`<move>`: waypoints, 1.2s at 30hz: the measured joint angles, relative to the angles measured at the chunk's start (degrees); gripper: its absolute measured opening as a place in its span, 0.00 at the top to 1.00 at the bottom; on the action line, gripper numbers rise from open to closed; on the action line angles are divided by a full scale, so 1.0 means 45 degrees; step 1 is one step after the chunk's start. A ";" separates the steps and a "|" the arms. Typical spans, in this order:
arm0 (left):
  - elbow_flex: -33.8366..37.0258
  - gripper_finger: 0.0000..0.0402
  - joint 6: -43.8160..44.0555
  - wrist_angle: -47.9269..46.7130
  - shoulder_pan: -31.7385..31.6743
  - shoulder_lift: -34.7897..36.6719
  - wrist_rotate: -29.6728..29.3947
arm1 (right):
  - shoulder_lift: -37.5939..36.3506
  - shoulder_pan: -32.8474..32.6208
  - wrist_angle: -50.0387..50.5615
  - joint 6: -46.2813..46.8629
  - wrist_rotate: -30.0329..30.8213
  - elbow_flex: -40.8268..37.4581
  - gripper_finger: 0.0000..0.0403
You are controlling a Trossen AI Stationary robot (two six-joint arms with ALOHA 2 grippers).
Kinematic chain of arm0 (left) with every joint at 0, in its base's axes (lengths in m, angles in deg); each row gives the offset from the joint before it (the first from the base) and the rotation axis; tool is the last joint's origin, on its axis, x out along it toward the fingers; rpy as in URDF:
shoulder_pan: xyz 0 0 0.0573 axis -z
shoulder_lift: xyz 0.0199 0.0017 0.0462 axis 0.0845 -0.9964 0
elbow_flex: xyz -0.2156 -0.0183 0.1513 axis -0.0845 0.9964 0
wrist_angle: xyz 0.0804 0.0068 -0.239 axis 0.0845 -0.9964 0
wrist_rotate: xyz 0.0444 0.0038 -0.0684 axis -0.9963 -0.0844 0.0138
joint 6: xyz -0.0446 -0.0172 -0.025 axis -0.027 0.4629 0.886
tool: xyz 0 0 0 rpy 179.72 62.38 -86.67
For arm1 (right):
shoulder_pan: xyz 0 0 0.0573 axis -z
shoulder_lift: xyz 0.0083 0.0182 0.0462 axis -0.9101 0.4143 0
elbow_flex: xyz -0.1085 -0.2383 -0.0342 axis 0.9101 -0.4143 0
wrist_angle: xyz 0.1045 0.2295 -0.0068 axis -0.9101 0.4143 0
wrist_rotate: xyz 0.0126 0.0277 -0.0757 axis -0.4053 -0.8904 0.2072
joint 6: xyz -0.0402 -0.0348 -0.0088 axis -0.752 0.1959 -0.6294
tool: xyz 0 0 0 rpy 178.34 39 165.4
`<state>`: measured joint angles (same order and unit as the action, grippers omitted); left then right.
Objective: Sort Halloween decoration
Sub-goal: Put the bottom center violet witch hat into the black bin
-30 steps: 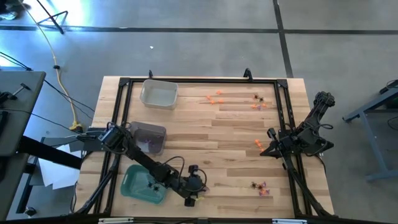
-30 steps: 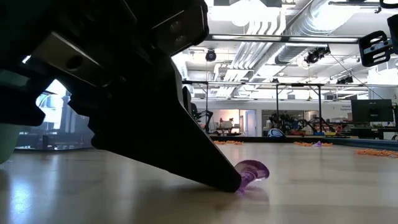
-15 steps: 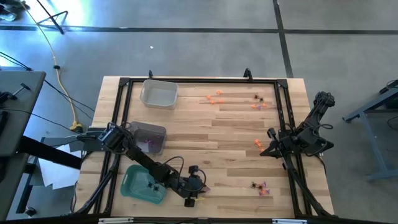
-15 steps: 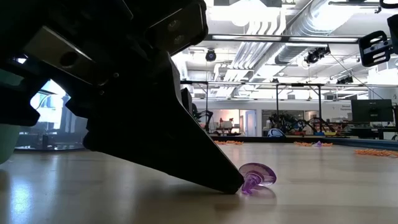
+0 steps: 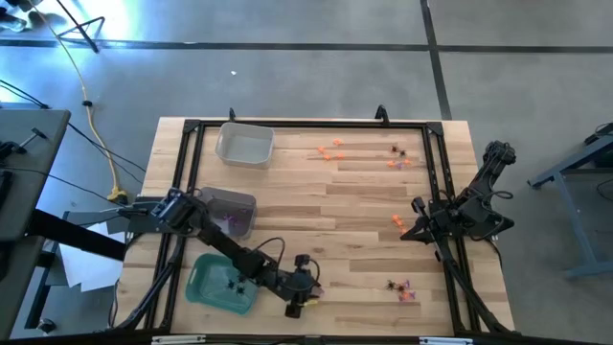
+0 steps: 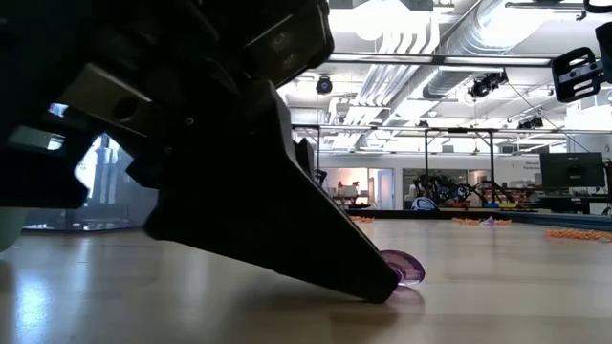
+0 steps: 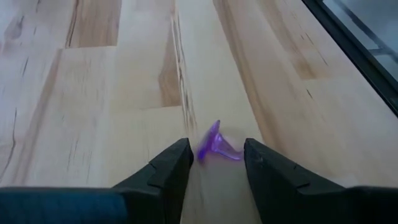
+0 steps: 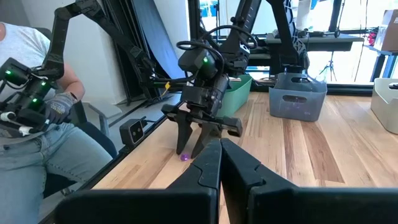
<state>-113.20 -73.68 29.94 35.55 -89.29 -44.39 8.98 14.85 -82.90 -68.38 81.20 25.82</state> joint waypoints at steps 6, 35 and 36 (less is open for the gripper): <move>0.0000 0.64 -0.0122 0.0275 -0.0288 -0.0010 0.0487 | -0.0005 0.0001 0.0000 -0.0003 0.0000 -0.0001 1.00; -0.0034 0.99 0.0043 -0.0089 -0.0525 0.0039 0.0758 | -0.0002 0.0002 0.0000 -0.0004 0.0000 0.0002 1.00; -0.0030 0.99 0.0043 -0.0089 -0.0521 0.0039 0.0758 | -0.0004 0.0002 0.0003 -0.0001 0.0000 -0.0001 1.00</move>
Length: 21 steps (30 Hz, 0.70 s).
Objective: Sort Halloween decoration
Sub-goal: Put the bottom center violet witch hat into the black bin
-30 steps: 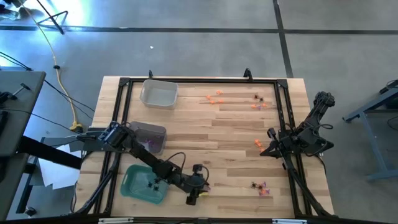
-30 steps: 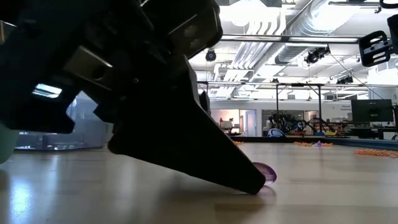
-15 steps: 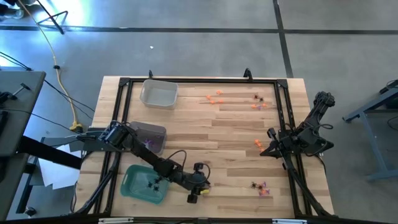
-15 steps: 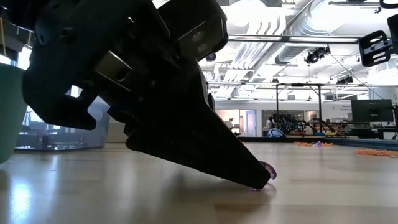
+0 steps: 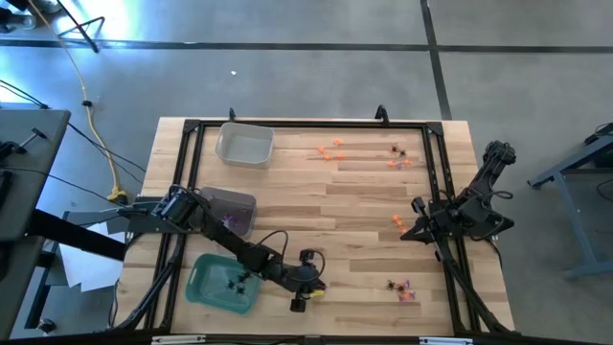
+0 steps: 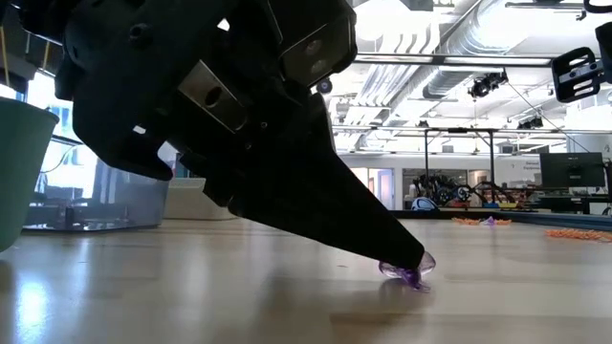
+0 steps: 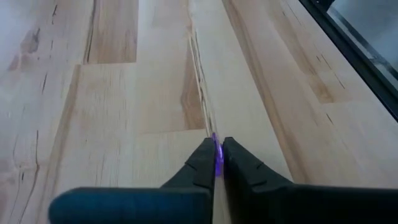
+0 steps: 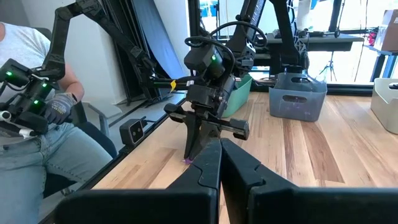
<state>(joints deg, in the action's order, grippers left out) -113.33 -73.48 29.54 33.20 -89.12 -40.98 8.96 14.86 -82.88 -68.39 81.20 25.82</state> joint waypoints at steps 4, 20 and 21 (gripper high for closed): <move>0.0003 1.00 0.0115 0.0005 0.0006 -0.0008 -0.0057 | -0.0001 0.0002 -0.0003 0.0001 0.0000 0.0000 1.00; 0.0063 1.00 0.0593 -0.0753 0.0072 0.0695 -0.0174 | 0.0004 -0.0003 -0.0003 -0.0003 0.0001 0.0003 1.00; 0.0089 1.00 0.0593 -0.1026 0.0090 0.0867 -0.0234 | 0.0002 0.0000 -0.0003 0.0000 0.0000 0.0002 1.00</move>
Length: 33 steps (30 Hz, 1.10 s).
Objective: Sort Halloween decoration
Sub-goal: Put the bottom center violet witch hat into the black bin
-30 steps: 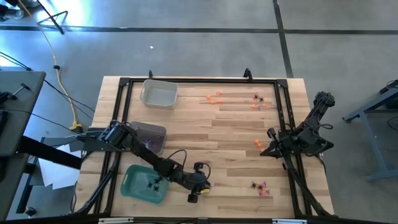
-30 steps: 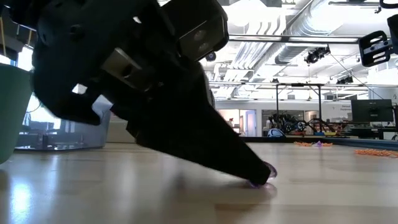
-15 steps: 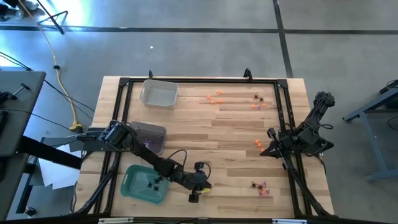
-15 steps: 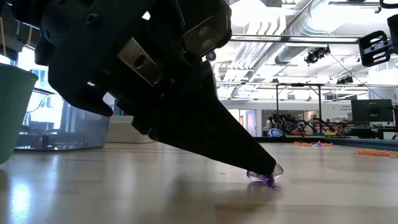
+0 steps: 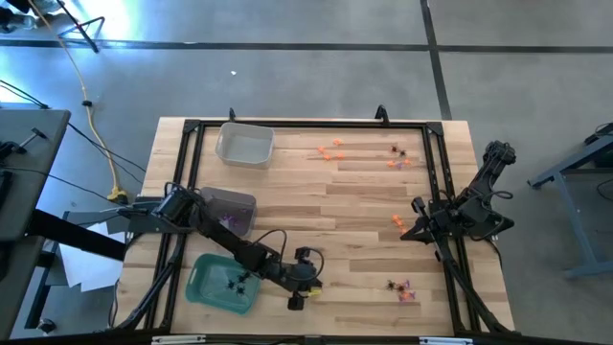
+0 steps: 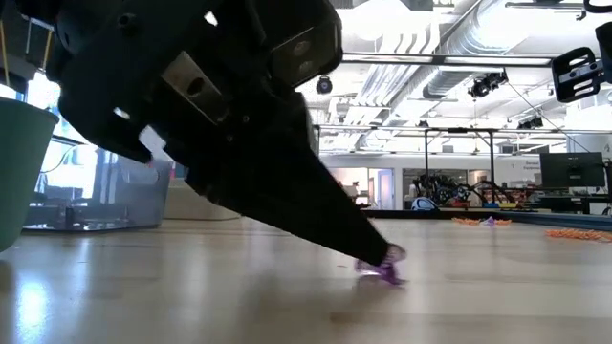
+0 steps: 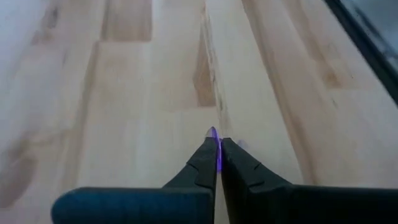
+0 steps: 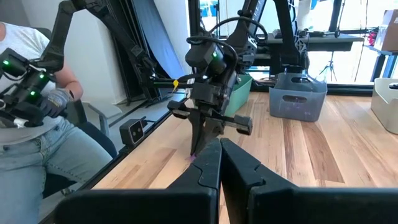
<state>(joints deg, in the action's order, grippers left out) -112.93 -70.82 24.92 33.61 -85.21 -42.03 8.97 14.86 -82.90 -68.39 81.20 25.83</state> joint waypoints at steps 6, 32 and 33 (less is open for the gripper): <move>-0.0034 1.00 -0.0004 -0.1958 0.0275 0.1407 -0.1225 | -0.0008 -0.0002 0.0000 0.0001 0.0000 0.0003 1.00; 0.1526 1.00 0.9675 -1.9494 0.1640 0.8801 -0.6568 | 0.0002 0.0001 -0.0003 -0.0001 0.0005 0.0002 1.00; 0.1926 1.00 0.9897 -1.9546 0.1632 0.9185 -0.6502 | 0.0002 -0.0001 -0.0005 0.0000 0.0005 0.0001 1.00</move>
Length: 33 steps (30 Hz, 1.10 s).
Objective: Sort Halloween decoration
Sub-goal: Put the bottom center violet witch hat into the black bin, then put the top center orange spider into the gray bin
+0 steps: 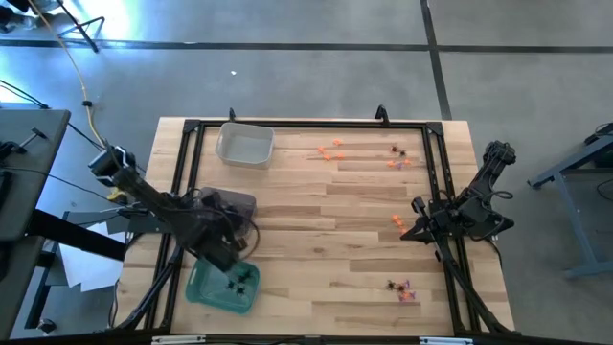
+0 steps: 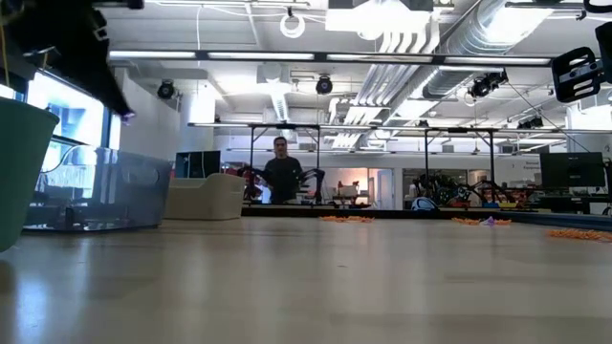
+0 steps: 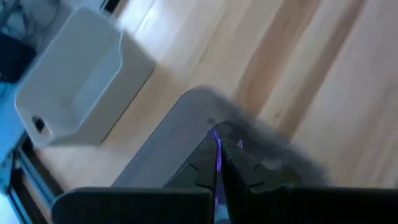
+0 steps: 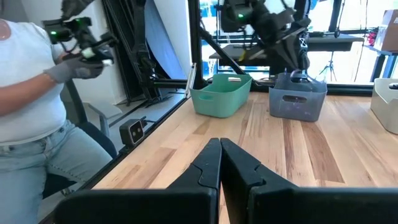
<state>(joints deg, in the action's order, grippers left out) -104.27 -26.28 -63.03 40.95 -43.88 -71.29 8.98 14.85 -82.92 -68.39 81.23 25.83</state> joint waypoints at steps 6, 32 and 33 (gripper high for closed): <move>0.2474 1.00 0.1264 0.0683 -0.0278 0.2246 0.0463 | -0.0005 -0.0001 0.0002 -0.0004 -0.0003 -0.0001 1.00; 0.2095 0.64 -0.3276 0.9322 -0.2168 0.3221 -0.0336 | -0.0005 0.0001 0.0005 -0.0001 0.0000 0.0000 1.00; 0.2090 0.64 -0.3975 1.0232 -0.2388 0.2980 0.0007 | -0.0005 -0.0001 0.0005 0.0001 0.0000 -0.0002 1.00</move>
<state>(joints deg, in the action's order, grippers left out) -94.86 -44.17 -16.99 30.20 -30.47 -71.26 8.96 14.85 -82.90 -68.38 81.23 25.82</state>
